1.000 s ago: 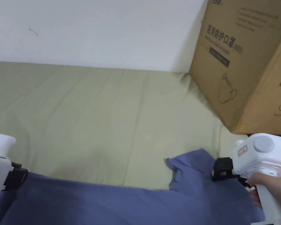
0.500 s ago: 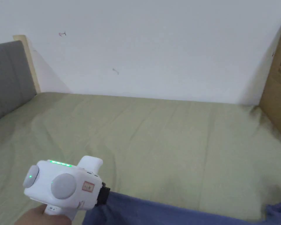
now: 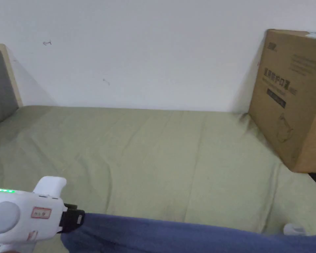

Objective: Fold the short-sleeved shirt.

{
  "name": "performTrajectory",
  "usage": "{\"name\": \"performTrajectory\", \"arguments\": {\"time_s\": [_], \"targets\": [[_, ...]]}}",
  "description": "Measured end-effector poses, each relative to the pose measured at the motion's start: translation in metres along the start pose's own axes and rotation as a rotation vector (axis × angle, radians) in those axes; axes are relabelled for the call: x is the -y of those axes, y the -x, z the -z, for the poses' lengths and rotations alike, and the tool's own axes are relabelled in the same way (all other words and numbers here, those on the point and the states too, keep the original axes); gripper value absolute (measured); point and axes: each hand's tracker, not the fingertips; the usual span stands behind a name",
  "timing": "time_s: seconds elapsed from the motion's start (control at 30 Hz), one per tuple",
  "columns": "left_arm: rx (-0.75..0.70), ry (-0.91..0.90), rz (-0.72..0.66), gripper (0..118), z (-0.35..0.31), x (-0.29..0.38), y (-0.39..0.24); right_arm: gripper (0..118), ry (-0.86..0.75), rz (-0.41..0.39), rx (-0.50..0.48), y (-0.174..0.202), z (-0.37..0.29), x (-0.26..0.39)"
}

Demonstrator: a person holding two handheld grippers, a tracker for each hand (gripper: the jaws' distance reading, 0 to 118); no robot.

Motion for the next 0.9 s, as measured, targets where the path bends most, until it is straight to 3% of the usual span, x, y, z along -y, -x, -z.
{"name": "performTrajectory", "arguments": {"time_s": [0.2, 0.33, 0.5, 0.6, 0.67, 0.7, 0.77, 0.8, 0.83, 0.9], "targets": [[0.027, 0.011, -0.046, 1, -0.013, 0.058, 0.001, 0, 0.049, -0.027, 0.021, -0.020, -0.007, 0.052], [0.051, 0.069, -0.129, 1, -0.004, 0.097, 0.005, 0, 0.101, 0.033, 0.055, -0.046, 0.008, 0.080], [-0.018, 0.140, -0.059, 2, 0.021, 0.131, 0.001, 0, 0.173, 0.065, 0.157, -0.065, 0.042, 0.098], [-0.043, 0.145, -0.064, 9, 0.026, 0.136, -0.003, 0, 0.178, 0.070, 0.180, -0.063, 0.053, 0.103], [-0.052, 0.140, -0.065, 30, 0.028, 0.137, -0.003, 3, 0.161, 0.047, 0.197, -0.059, 0.056, 0.102], [-0.058, 0.138, -0.073, 46, 0.027, 0.137, -0.002, 14, 0.151, 0.024, 0.213, -0.056, 0.053, 0.103], [-0.069, 0.135, -0.102, 104, 0.022, 0.132, 0.000, 73, 0.132, -0.041, 0.242, -0.049, 0.049, 0.101], [-0.111, 0.134, -0.118, 117, 0.018, 0.131, -0.001, 105, 0.121, -0.060, 0.255, -0.044, 0.045, 0.100], [-0.119, 0.105, -0.120, 118, 0.011, 0.129, -0.001, 118, 0.107, -0.070, 0.261, -0.038, 0.038, 0.103], [-0.077, -0.013, -0.135, 118, -0.013, 0.122, -0.003, 112, 0.001, -0.077, 0.192, -0.024, 0.017, 0.101]]}}
